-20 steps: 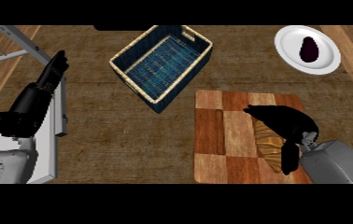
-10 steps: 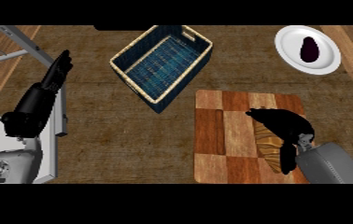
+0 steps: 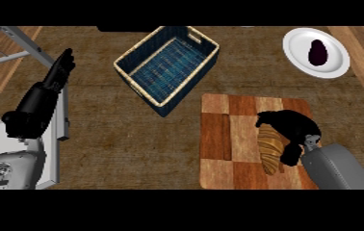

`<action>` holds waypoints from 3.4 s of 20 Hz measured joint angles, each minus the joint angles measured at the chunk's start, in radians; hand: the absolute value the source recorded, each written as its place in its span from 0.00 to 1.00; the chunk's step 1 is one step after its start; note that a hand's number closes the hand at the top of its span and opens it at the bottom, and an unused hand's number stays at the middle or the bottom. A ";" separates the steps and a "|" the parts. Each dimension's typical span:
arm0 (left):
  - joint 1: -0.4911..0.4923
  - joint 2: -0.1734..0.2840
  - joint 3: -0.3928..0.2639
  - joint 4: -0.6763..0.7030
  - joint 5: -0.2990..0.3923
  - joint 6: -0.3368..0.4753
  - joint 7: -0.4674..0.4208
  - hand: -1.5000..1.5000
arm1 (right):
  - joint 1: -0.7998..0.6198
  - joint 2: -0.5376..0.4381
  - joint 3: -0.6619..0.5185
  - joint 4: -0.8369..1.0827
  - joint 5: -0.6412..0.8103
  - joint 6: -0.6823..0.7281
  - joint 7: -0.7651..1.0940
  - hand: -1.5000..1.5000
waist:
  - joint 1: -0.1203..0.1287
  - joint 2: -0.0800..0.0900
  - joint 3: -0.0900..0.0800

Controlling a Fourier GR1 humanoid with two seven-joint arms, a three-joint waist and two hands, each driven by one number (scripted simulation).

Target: Pick the croissant from the cutting board and place it in the basket

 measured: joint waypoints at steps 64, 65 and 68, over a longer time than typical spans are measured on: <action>-0.023 -0.036 0.004 0.034 -0.035 -0.031 -0.034 0.50 | -1.322 0.418 -0.450 0.450 -0.022 -0.573 0.982 1.00 | 0.040 0.017 0.005; -0.019 -0.035 0.004 0.033 -0.036 -0.031 -0.037 0.50 | -1.340 0.418 -0.460 0.487 -0.025 -0.578 0.984 1.00 | 0.041 0.018 0.005; -0.035 -0.035 0.005 0.038 -0.037 -0.031 -0.029 0.50 | -1.374 0.419 -0.447 0.589 -0.031 -0.580 0.995 1.00 | 0.040 0.017 0.005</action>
